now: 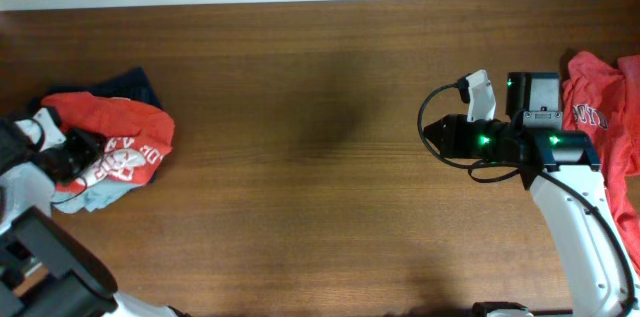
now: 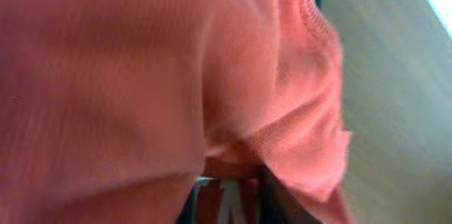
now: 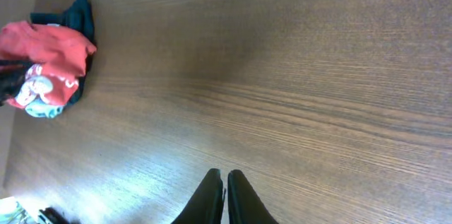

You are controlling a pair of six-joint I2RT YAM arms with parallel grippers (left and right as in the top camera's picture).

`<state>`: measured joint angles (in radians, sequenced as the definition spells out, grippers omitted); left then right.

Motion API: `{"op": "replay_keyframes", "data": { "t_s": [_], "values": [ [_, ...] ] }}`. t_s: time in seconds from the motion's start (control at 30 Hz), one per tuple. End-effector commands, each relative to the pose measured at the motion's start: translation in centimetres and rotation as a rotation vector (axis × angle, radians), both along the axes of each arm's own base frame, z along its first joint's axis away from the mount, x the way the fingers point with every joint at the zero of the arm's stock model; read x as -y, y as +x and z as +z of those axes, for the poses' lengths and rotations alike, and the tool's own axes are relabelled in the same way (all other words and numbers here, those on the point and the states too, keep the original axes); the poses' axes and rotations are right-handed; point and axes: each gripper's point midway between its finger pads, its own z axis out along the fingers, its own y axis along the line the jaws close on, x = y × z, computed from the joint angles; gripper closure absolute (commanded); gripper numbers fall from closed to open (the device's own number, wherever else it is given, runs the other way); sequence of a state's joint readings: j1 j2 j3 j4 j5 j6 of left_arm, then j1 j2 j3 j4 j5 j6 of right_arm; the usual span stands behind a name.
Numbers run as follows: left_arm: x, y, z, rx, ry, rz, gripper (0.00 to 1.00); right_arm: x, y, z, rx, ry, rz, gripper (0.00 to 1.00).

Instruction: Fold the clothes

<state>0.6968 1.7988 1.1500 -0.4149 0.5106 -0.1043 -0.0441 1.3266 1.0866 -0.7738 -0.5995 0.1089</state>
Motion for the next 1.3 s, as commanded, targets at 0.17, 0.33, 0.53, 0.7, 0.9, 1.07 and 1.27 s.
{"op": "replay_keyframes", "data": {
  "t_s": [0.17,0.33,0.53,0.7,0.9,1.07,1.27],
  "values": [
    [9.1,-1.1,20.5,0.405,0.123,-0.296,0.19,0.0,1.0,1.0,0.059,-0.008,-0.002,0.62],
    [16.7,-4.9,25.0,0.496,0.32,-0.586,0.16,0.1,1.9,3.7,0.135,-0.013,-0.001,0.47],
    [22.4,-10.1,27.4,0.554,0.568,-0.795,0.01,0.1,1.7,11.5,0.359,-0.034,0.012,0.28],
    [23.0,-12.2,27.8,0.547,0.594,-0.79,0.01,0.0,0.1,14.3,0.444,-0.038,0.011,0.01],
    [23.4,-12.0,28.2,0.579,0.587,-0.804,0.01,-0.2,-0.7,15.2,0.469,-0.031,0.02,0.01],
    [23.3,-11.8,28.0,0.572,0.581,-0.805,0.01,-1.0,-1.3,15.5,0.468,0.011,0.061,0.01],
    [23.3,-11.8,28.0,0.571,0.581,-0.806,0.01,-1.4,-1.6,15.5,0.464,0.03,0.079,0.02]
  ]
}}
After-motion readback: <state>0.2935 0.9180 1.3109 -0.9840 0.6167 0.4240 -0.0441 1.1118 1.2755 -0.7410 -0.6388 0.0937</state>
